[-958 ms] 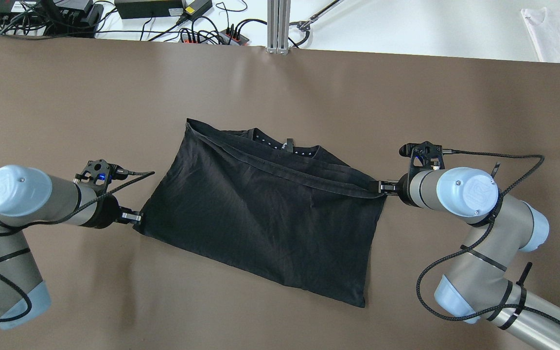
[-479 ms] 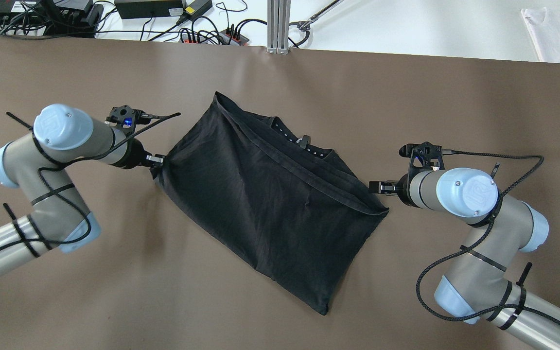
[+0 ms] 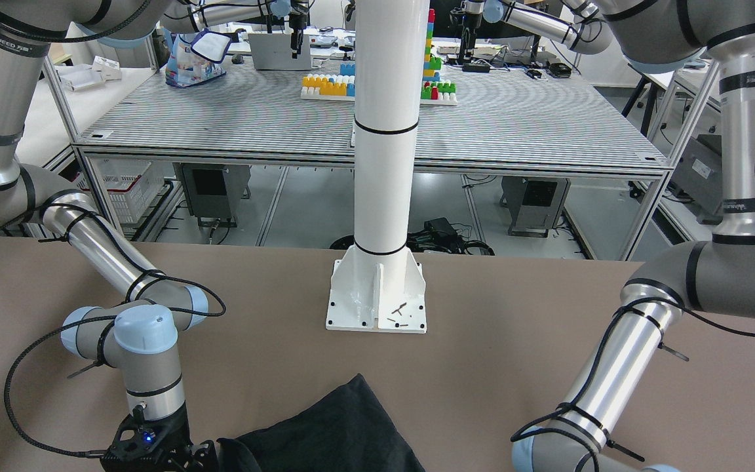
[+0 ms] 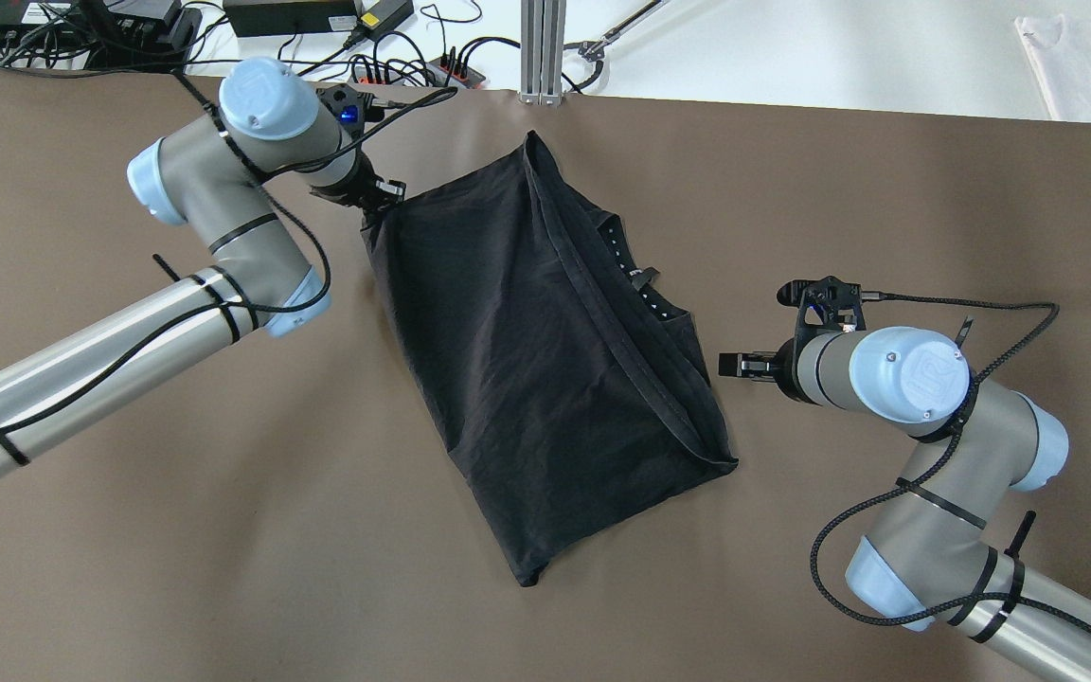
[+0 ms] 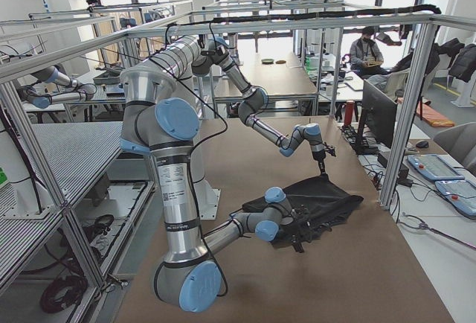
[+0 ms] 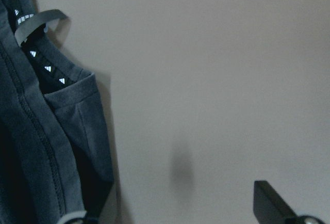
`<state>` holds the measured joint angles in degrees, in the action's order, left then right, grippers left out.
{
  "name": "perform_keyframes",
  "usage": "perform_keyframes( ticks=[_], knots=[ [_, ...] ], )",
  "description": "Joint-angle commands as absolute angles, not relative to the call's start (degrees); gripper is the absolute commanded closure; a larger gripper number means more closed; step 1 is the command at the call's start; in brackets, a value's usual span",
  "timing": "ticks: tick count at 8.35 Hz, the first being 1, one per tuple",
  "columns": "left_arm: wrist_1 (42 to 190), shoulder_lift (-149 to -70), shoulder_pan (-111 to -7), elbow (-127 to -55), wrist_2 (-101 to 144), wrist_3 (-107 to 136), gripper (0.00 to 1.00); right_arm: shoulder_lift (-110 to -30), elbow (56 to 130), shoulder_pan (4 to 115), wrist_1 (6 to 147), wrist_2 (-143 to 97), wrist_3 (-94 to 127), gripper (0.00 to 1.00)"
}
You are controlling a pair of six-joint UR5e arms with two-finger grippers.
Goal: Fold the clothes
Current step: 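Grasp the folded shirt's edge with the left gripper and drag it away from the robot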
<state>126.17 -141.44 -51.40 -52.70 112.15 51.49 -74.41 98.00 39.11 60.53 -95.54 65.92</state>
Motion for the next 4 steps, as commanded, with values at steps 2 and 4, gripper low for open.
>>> perform_keyframes(
  ticks=[2,4],
  knots=[
    [126.5,-153.0,-51.6,-36.0,107.4,49.7,1.00,-74.4,98.0,39.0,60.6,-95.5,65.9,0.06],
    [126.5,-158.4,-51.9,-33.1,108.2,50.2,1.00,-74.3,98.1,38.9,60.6,-95.5,66.6,0.06]
  ],
)
